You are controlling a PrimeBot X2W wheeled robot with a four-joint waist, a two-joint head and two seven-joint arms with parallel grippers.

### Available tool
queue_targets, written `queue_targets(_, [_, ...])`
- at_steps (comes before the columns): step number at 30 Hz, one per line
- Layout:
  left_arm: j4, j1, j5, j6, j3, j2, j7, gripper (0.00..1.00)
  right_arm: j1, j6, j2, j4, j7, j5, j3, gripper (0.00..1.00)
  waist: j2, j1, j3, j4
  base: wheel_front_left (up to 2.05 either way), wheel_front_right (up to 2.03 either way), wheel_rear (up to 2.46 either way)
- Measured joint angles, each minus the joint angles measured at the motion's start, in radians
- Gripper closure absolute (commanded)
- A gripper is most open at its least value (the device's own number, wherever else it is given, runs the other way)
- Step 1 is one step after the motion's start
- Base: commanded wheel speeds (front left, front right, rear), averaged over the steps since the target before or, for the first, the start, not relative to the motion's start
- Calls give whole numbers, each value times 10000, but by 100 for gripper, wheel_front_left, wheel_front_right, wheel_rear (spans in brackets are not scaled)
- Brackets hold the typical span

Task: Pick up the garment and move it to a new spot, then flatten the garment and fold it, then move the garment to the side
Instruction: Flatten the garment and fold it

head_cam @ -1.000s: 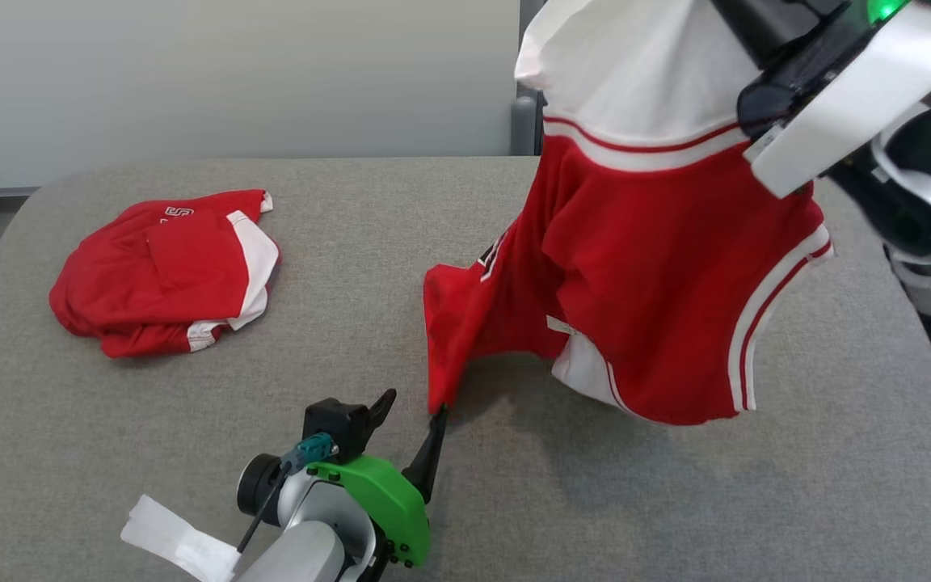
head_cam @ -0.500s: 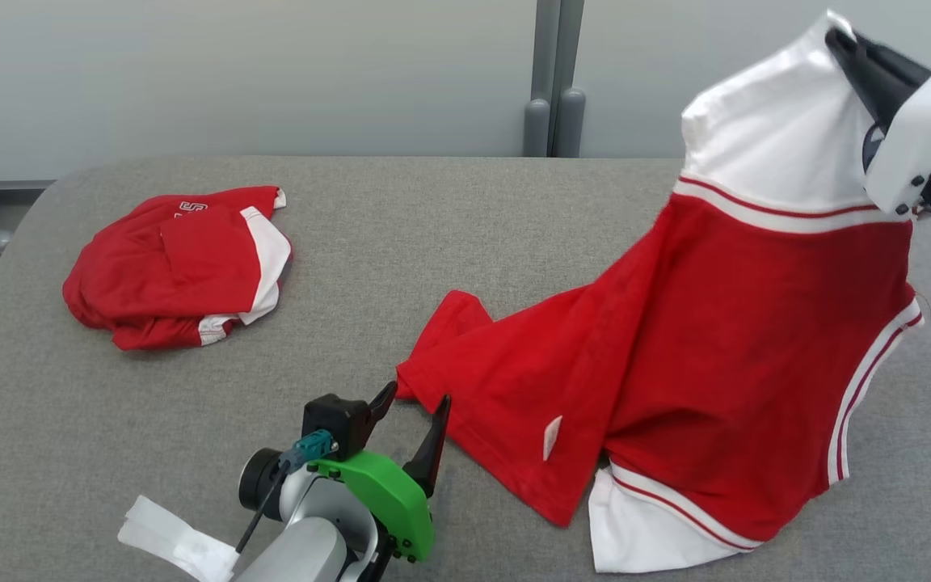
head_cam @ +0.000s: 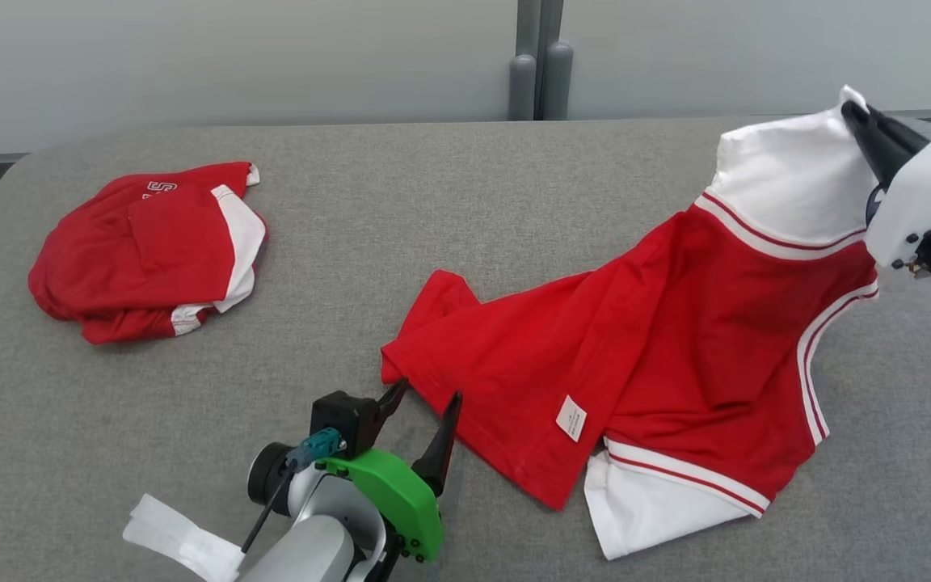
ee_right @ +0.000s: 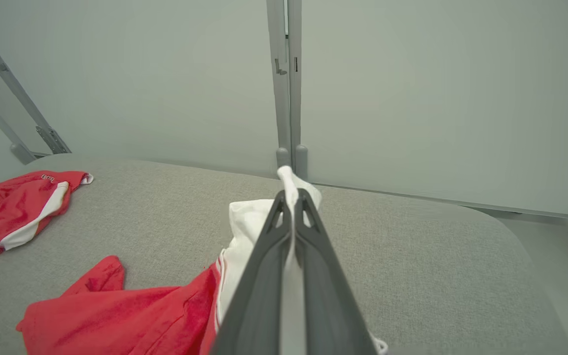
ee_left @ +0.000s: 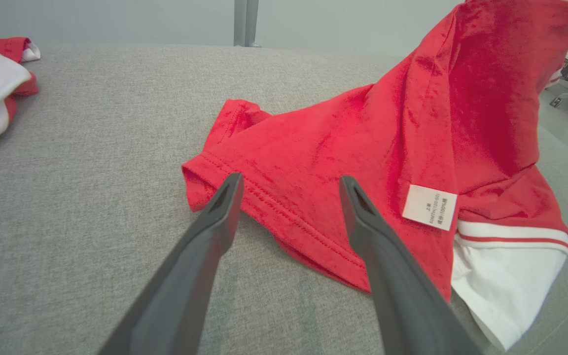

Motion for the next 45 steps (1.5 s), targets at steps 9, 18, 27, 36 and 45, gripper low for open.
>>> queue_targets(9, [-257, 36, -345, -362, -345, -10, 309, 0, 1649, -104, 449, 140, -965, -42, 50, 100, 0, 0, 232, -433, 0, 0, 0])
queue_targets(18, [-397, 518, -395, -347, -311, 75, 368, 0, 3471, -351, 1114, 485, -2069, -56, 251, 100, 0, 0, 367, -803, 0, 0, 0])
queue_targets(27, [-213, 1200, -430, -127, -232, 343, 353, 0, 4395, -543, 1645, 817, -3189, -176, 430, 96, 0, 0, 176, -923, 0, 0, 0])
queue_targets(36, [-391, 1239, -428, -71, -203, 360, 355, 0, 4415, -709, 1601, 890, -3931, -746, 527, 0, 0, 0, 185, -965, 0, 0, 0])
queue_targets(45, [-483, 1255, -460, 54, -15, 395, 291, 0, 4532, -882, 1707, 756, -4464, -966, 562, 0, 0, 0, 190, -1175, 0, 0, 0])
